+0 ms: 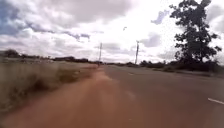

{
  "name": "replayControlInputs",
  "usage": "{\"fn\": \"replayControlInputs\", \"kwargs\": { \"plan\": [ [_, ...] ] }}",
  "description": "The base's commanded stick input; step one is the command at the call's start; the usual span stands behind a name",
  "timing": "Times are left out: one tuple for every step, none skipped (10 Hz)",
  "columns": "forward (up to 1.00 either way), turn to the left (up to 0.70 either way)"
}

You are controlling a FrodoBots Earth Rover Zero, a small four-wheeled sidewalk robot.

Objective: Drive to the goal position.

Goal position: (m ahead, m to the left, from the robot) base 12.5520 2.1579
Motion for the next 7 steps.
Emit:
{"fn": "replayControlInputs", "kwargs": {
  "plan": [
    [0.85, 0.0],
    [0.85, 0.0],
    [0.85, 0.0],
    [0.85, 0.0],
    [0.85, 0.0],
    [0.85, 0.0],
    [0.85, 0.0]
  ]
}}
